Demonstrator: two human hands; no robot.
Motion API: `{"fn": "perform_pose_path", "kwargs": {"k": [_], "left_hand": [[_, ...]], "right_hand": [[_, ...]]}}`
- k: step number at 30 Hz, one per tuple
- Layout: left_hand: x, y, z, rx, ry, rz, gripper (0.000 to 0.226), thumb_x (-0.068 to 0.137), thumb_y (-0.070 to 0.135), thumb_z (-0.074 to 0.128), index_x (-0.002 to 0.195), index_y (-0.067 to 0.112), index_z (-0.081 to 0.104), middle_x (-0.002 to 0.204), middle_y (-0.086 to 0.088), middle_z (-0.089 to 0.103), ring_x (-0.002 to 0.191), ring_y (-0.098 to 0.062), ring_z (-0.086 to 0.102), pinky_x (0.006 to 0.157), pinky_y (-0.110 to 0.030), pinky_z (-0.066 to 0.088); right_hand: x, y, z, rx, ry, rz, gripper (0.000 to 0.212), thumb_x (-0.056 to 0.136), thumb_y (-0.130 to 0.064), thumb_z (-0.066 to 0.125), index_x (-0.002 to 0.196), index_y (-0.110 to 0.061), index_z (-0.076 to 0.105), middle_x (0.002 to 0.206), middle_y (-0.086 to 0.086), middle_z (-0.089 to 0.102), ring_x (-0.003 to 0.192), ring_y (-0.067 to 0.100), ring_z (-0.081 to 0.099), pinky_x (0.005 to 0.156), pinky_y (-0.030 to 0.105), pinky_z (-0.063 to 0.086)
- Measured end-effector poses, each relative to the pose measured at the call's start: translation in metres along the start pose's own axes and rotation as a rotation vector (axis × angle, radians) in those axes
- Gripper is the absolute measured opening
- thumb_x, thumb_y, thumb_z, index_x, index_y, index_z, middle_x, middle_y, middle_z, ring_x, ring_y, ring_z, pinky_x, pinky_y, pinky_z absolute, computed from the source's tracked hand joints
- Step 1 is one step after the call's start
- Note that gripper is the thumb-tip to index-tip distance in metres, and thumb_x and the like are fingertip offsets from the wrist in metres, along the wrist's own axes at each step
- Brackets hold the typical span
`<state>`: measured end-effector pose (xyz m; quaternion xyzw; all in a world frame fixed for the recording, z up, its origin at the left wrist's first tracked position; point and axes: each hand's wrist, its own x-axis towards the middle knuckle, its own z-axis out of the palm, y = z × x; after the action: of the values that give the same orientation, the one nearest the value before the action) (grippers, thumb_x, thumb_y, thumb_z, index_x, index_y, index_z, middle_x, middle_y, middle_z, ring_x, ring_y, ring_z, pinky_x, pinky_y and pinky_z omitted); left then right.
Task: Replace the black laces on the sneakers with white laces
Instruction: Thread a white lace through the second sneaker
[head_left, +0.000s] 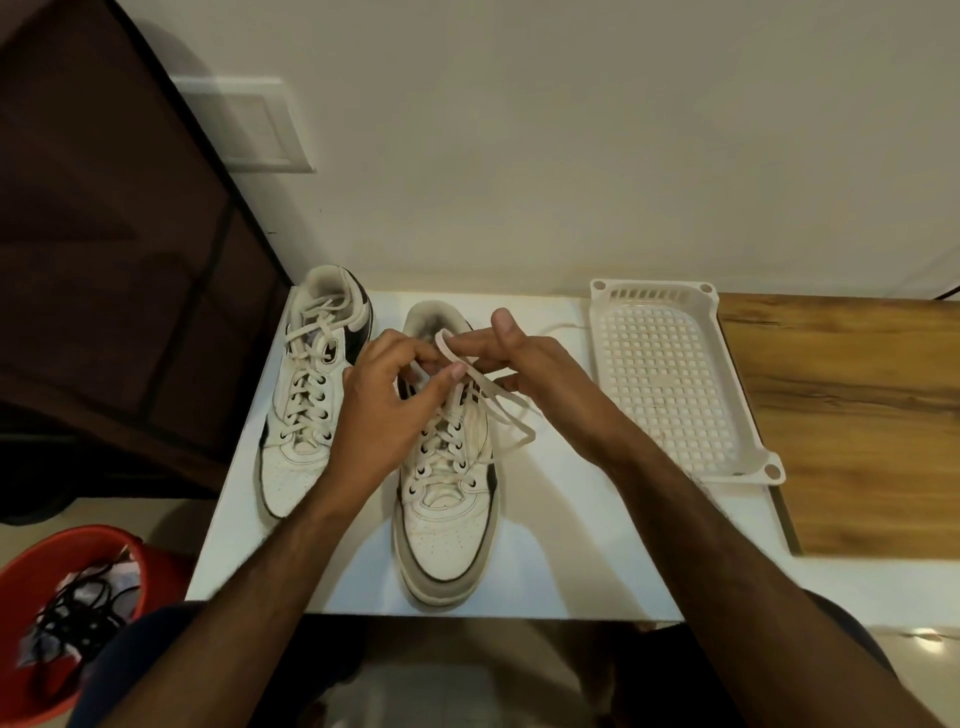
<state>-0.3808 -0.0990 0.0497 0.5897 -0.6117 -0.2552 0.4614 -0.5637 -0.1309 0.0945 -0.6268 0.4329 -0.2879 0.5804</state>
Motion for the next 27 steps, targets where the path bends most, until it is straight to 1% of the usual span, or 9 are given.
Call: {"fn": "perform_pose_path", "kwargs": {"k": [5,8,12,15,18,20,21,24,27], "left_hand": [[0.003,0.004,-0.002,-0.160,0.016,-0.129,0.009,0.092,0.023,0.074,0.091,0.016,0.068,0.093,-0.002,0.064,0.085,-0.009,0.056,0.078,-0.015,0.044],[0.003,0.010,-0.003,-0.363,0.017,-0.242,0.005,0.096,0.013,0.067,0.095,0.008,0.069,0.095,-0.009,0.067,0.087,-0.011,0.060,0.079,-0.017,0.048],[0.006,0.014,-0.011,-0.622,-0.032,-0.297,0.017,0.100,0.017,0.054,0.086,0.011,0.062,0.088,-0.005,0.071,0.077,-0.011,0.063,0.070,-0.022,0.050],[0.007,0.011,-0.014,-0.553,-0.061,-0.247,0.021,0.105,0.015,0.049,0.085,0.009,0.056,0.072,-0.002,0.066,0.067,-0.012,0.056,0.067,-0.021,0.047],[0.006,0.007,-0.013,-0.436,-0.035,-0.215,0.016,0.103,0.008,0.054,0.092,0.003,0.064,0.058,0.002,0.056,0.056,-0.008,0.050,0.061,-0.016,0.044],[0.008,0.002,-0.017,-0.389,-0.013,-0.195,0.012,0.101,0.007,0.058,0.097,0.003,0.069,0.059,0.004,0.057,0.057,-0.006,0.051,0.060,-0.017,0.043],[0.009,-0.001,-0.021,-0.356,-0.005,-0.185,0.012,0.101,0.006,0.058,0.100,0.003,0.070,0.062,0.006,0.060,0.059,-0.005,0.053,0.061,-0.017,0.044],[0.012,-0.008,-0.031,-0.248,-0.010,-0.130,0.021,0.101,-0.001,0.054,0.105,0.006,0.073,0.076,0.002,0.071,0.066,-0.008,0.058,0.071,-0.020,0.049],[0.010,-0.008,-0.036,-0.192,-0.063,-0.056,0.032,0.103,-0.004,0.047,0.108,0.015,0.073,0.088,-0.004,0.075,0.074,-0.016,0.064,0.079,-0.024,0.052]], "right_hand": [[0.004,0.005,0.000,-0.047,-0.001,-0.056,0.053,0.107,-0.049,0.029,0.126,-0.025,0.072,0.120,-0.009,0.072,0.109,0.016,0.064,0.098,0.035,0.049],[0.006,0.009,-0.001,-0.083,-0.021,-0.113,0.047,0.108,-0.044,0.033,0.130,-0.024,0.069,0.128,-0.013,0.068,0.112,0.007,0.062,0.096,0.030,0.051],[0.014,0.014,-0.010,-0.180,0.140,-0.194,0.026,0.104,-0.027,0.057,0.124,-0.020,0.072,0.125,-0.011,0.069,0.114,0.006,0.064,0.094,0.030,0.053],[0.016,0.019,-0.019,-0.257,0.196,-0.124,0.022,0.099,-0.020,0.065,0.119,-0.022,0.074,0.117,-0.015,0.071,0.099,0.002,0.068,0.089,0.022,0.053],[0.015,0.022,-0.024,-0.318,0.282,-0.056,0.021,0.096,-0.015,0.068,0.115,-0.020,0.074,0.099,-0.010,0.073,0.069,-0.008,0.065,0.067,0.006,0.043],[0.015,0.025,-0.031,-0.296,0.374,-0.009,0.020,0.096,-0.013,0.066,0.113,-0.018,0.074,0.087,-0.003,0.075,0.054,-0.011,0.059,0.059,0.004,0.040],[0.015,0.025,-0.034,-0.306,0.421,0.010,0.020,0.096,-0.013,0.066,0.113,-0.019,0.075,0.084,-0.004,0.075,0.057,-0.010,0.062,0.062,0.006,0.043],[0.015,0.029,-0.039,-0.345,0.475,0.083,0.017,0.095,-0.018,0.066,0.108,-0.022,0.077,0.085,-0.010,0.075,0.081,0.004,0.072,0.081,0.028,0.058],[0.014,0.026,-0.031,-0.437,0.411,0.031,0.004,0.090,-0.032,0.068,0.090,-0.033,0.072,0.105,-0.015,0.069,0.098,0.005,0.067,0.095,0.038,0.054]]}}
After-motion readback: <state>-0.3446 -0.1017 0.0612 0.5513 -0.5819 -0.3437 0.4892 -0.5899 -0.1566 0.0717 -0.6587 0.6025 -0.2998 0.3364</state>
